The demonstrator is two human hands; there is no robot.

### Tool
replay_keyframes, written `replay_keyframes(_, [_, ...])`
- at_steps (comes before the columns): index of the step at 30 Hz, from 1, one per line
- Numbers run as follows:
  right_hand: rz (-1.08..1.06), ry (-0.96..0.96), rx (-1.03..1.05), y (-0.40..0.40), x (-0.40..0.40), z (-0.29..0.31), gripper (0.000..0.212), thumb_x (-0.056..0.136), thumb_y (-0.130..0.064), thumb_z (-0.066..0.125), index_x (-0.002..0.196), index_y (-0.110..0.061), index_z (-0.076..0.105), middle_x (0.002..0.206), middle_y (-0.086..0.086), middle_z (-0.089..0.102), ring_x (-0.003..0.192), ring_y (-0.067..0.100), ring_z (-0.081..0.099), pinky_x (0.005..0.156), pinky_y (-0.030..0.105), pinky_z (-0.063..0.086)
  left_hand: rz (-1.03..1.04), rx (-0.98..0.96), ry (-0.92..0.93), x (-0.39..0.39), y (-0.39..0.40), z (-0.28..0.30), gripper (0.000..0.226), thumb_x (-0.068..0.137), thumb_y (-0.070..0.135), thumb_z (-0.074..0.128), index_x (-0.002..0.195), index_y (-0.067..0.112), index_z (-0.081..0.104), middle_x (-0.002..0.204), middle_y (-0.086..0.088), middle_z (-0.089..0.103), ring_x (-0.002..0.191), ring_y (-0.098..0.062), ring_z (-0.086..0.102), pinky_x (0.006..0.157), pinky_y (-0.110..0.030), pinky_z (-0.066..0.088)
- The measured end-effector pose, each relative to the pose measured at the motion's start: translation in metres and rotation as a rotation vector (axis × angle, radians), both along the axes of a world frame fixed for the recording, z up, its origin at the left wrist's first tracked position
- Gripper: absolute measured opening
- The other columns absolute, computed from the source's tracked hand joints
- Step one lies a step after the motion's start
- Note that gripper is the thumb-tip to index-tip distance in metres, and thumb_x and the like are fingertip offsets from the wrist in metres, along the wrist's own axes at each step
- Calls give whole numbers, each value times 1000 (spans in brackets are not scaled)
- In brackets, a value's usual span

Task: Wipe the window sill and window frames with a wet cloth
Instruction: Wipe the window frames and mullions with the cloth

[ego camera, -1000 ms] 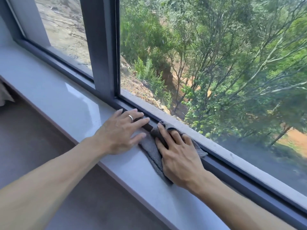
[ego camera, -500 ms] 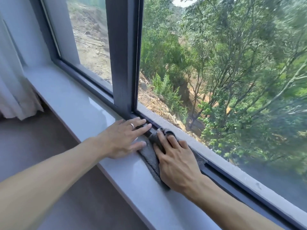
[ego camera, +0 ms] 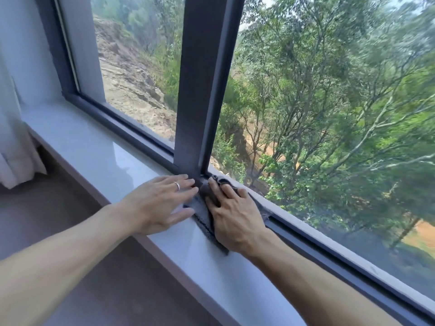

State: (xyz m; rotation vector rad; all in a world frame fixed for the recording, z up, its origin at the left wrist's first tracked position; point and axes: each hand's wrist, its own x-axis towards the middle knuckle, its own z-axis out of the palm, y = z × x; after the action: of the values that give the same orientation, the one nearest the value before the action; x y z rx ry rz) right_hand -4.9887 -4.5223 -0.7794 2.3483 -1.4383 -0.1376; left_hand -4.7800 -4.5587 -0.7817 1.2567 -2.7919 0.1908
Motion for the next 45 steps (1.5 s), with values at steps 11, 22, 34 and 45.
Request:
replay_keyframes(11, [-181,-145,16,-14,39,-14,54,78,-26,35,117,-15,71,144,15,51,110,30,53,80,44,45,1,-150,287,41,-52,-16,55,97,46,31,110,11,72,127,2,66,134,-23,49,109,-34,36])
replay_keyframes(22, [-363,-359,-117,-14,86,-32,57,74,-20,42,126,-13,64,146,14,48,111,32,53,102,49,30,46,1,344,51,-65,-6,48,90,40,40,104,7,71,110,-1,70,117,-23,62,92,-36,52])
replay_keyframes(34, [-683,-862,-443,-50,118,-6,16,76,-26,81,73,-15,70,76,3,63,73,28,59,65,32,45,41,81,323,60,-76,6,70,87,52,29,132,5,55,130,-11,61,122,-25,57,104,-38,43])
replay_keyframes(45, [-737,-1316,-524,-55,124,22,8,80,-22,78,77,-18,72,72,-5,70,67,15,63,65,22,41,-8,94,501,64,-85,17,71,90,54,25,146,12,35,134,-5,54,126,-24,50,101,-39,41])
